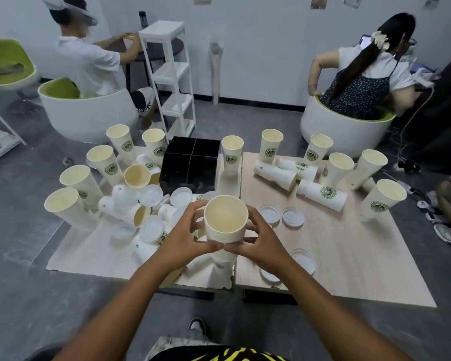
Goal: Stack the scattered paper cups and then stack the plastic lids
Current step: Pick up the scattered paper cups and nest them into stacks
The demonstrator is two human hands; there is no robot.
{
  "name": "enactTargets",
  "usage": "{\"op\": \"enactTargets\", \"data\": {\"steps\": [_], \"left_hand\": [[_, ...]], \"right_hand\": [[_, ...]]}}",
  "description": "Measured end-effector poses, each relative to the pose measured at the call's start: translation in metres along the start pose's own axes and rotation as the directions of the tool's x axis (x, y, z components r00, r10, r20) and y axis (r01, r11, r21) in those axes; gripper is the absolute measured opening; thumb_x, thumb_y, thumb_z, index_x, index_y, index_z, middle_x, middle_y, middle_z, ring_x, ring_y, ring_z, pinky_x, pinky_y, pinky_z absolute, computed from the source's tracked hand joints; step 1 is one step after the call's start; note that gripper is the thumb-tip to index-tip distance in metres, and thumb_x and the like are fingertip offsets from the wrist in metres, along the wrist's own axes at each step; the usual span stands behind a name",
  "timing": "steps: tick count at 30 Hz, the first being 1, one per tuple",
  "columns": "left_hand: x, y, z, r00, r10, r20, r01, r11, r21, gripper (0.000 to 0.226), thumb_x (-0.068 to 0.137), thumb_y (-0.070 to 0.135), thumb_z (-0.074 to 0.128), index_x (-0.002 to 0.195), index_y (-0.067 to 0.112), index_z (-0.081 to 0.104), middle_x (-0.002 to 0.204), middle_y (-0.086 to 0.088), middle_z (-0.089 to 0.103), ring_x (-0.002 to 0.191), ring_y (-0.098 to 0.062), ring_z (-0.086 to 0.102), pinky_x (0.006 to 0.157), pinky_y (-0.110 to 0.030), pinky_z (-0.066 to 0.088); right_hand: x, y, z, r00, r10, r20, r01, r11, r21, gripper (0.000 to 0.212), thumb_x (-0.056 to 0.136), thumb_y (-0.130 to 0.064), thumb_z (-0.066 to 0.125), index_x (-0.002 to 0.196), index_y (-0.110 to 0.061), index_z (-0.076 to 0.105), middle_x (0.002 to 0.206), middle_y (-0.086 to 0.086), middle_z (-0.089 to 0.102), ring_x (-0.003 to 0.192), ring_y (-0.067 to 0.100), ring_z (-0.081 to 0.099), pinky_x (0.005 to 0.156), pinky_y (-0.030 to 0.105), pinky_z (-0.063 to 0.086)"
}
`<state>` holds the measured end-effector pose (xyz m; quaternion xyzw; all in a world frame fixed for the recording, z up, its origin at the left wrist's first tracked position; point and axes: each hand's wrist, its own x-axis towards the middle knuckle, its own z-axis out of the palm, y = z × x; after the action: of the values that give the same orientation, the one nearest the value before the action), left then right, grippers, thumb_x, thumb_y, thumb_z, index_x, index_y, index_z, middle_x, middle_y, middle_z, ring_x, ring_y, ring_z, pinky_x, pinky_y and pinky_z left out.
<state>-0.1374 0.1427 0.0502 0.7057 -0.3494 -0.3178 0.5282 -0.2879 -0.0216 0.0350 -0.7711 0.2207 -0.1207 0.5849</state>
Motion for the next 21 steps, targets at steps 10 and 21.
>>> {"op": "enactTargets", "data": {"steps": [10, 21], "left_hand": [[0.028, 0.045, -0.016, 0.986, 0.145, 0.08, -0.146, 0.989, -0.001, 0.085, 0.073, 0.011, 0.093, 0.135, 0.042, 0.043, 0.129, 0.03, 0.062, 0.126, 0.005, 0.057, 0.08, -0.027, 0.061], [0.126, 0.117, -0.03, 0.917, 0.371, 0.144, -0.361, 0.928, -0.095, 0.08, 0.079, 0.039, 0.088, 0.141, 0.048, 0.038, 0.142, 0.005, 0.062, 0.128, -0.008, 0.062, 0.103, -0.041, 0.056]], "right_hand": [[-0.001, -0.048, -0.019, 0.975, -0.1, -0.196, 0.1, 0.995, -0.008, 0.09, 0.062, -0.036, 0.096, 0.134, -0.058, 0.046, 0.136, -0.027, 0.057, 0.122, 0.003, 0.059, 0.093, 0.038, 0.06], [0.062, -0.107, -0.072, 0.873, -0.239, -0.425, 0.262, 0.965, -0.004, 0.099, 0.068, -0.031, 0.093, 0.146, -0.055, 0.037, 0.137, -0.01, 0.061, 0.12, 0.016, 0.066, 0.088, 0.037, 0.059]]}}
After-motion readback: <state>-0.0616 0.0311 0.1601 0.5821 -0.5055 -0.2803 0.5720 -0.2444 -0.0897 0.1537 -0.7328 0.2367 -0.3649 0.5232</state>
